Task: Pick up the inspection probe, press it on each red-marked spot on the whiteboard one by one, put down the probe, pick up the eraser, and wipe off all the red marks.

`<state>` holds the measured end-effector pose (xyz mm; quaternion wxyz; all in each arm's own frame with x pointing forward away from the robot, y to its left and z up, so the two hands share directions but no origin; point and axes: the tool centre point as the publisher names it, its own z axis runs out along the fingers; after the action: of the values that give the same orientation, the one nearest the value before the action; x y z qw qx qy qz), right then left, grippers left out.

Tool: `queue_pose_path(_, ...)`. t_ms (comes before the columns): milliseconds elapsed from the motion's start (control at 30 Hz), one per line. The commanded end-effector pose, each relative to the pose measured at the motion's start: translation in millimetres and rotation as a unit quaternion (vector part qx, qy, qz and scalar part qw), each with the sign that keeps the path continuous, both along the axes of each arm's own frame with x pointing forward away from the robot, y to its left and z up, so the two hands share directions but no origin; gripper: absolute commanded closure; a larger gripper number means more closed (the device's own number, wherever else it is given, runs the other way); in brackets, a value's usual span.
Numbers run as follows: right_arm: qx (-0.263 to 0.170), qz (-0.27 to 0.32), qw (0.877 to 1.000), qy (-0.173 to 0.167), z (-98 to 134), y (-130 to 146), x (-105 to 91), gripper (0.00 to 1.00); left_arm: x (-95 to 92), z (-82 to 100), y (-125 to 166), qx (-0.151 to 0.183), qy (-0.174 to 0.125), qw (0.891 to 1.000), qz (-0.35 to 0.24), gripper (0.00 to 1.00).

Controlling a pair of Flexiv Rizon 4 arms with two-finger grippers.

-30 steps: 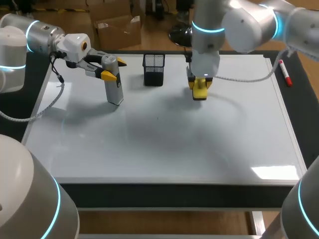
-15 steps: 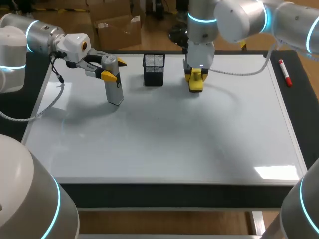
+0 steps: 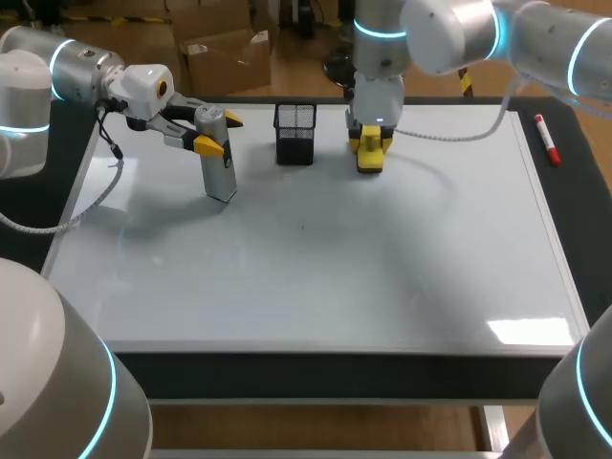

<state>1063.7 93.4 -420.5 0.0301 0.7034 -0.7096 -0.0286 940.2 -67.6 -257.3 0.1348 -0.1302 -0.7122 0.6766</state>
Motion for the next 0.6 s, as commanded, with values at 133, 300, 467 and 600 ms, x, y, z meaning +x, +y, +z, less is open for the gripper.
queue_pose_path(133, -0.002, 0.000, 1.000, 0.004, -2.2, 2.5, 6.8, 1.00, 0.2, 1.8, 0.2, 0.002, 0.000, 1.000, -0.001, 1.00)
queue_pose_path(300, -0.003, -0.001, 1.000, 0.007, -5.7, 2.7, 8.1, 1.00, 0.2, 1.8, 0.2, 0.002, 0.000, 1.000, -0.001, 1.00)
queue_pose_path(467, -0.003, -0.006, 1.000, 0.008, -7.0, 2.3, 8.1, 1.00, 0.2, 1.8, 0.2, 0.002, 0.000, 1.000, -0.001, 1.00)
queue_pose_path(600, -0.001, -0.012, 1.000, 0.008, -7.3, 1.4, 6.9, 0.76, 0.2, 1.8, 0.2, 0.002, 0.000, 1.000, -0.001, 1.00)
